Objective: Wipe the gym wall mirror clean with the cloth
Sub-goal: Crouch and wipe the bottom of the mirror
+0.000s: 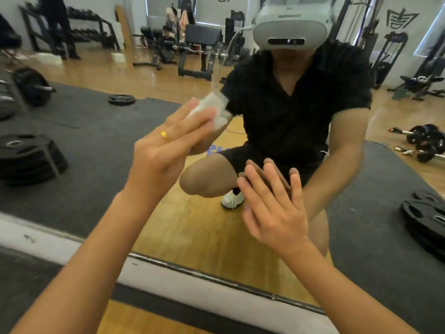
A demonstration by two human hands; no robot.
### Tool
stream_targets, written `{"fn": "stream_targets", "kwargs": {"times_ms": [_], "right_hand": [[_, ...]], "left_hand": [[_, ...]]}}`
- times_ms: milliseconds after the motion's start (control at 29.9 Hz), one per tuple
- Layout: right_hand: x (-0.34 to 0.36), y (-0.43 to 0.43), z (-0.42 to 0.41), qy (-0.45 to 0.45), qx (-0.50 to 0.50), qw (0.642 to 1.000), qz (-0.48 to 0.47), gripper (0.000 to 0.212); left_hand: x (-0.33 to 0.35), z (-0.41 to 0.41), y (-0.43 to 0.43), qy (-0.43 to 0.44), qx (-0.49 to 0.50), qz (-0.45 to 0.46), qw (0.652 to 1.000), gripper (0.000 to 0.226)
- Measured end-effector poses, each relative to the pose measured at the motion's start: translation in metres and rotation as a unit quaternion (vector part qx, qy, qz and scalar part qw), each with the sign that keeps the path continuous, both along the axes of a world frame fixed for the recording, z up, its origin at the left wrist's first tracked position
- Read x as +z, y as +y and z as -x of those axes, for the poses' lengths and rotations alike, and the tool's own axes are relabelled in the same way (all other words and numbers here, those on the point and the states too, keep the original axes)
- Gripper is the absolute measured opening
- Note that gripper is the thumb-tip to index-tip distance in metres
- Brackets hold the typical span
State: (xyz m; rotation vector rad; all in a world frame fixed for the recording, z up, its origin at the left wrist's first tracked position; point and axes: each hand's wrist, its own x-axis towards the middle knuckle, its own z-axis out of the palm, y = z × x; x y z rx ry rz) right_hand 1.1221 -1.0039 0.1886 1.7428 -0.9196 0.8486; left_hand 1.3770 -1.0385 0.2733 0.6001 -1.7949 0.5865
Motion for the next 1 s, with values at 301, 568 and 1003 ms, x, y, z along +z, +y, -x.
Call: {"fn": "stream_targets", "kwargs": {"times_ms": [301, 568, 1003], "right_hand": [[-0.001, -0.001, 0.001, 0.007, -0.006, 1.000, -0.013, 0.055], [0.000, 0.000, 0.003, 0.016, 0.003, 1.000, -0.015, 0.054], [-0.003, -0.001, 0.002, 0.014, 0.005, 1.000, 0.003, 0.053]], "left_hand": [[-0.137, 0.055, 0.037, 0.124, 0.029, -0.110, 0.986, 0.037], [-0.162, -0.007, 0.016, 0.215, 0.090, -0.112, 0.966, 0.030], [-0.102, -0.054, -0.011, 0.428, 0.081, -0.105, 0.894, 0.038]]}}
